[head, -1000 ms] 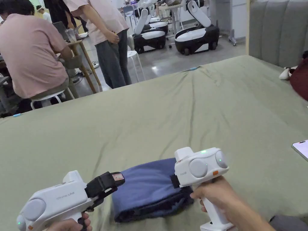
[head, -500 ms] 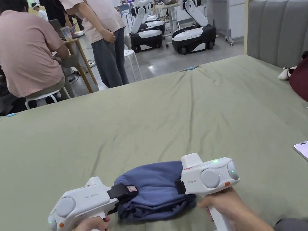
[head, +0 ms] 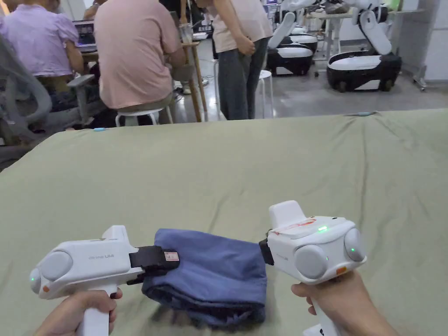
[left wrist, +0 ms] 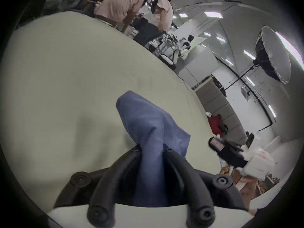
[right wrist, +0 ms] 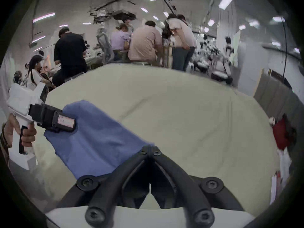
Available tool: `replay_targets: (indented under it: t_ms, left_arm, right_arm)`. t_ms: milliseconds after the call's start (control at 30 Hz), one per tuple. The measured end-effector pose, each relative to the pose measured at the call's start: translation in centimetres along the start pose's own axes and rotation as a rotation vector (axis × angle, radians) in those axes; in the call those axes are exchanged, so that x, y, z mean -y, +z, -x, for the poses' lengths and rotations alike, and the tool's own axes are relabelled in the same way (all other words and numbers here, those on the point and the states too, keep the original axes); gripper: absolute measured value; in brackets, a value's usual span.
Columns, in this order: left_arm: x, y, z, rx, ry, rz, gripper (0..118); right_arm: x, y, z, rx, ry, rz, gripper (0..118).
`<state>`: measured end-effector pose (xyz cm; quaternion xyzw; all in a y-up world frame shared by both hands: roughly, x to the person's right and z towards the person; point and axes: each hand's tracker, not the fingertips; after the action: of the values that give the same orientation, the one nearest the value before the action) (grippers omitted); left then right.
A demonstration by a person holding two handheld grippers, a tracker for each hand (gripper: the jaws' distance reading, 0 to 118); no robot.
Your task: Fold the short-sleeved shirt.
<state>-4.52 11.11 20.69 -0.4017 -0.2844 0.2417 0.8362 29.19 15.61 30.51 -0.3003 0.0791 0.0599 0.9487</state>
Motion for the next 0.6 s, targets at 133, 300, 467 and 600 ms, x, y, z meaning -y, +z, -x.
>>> replay_targets:
  t_ms: [133,300,467,600]
  left_arm:
    - [-3.2,6.5,7.1,-0.077,-0.01,-0.027,17]
    - [-6.5,13.6,15.7,-0.185,-0.077,-0.056,17]
    - [-7.7,15.8,21.3,-0.239,0.026,-0.146,33]
    - [-7.7,16.2,21.4,-0.226,-0.108,-0.3,110]
  right_arm:
    - [-3.9,-3.5,7.4,-0.074,0.039,-0.089,0]
    - [-5.1,-7.0,14.4,-0.248,0.065,-0.079,0]
    - [-3.4,-8.8,16.3,-0.261,0.13,-0.048,0]
    - [-3.1,-9.8,15.2,-0.248,0.111,0.0,0]
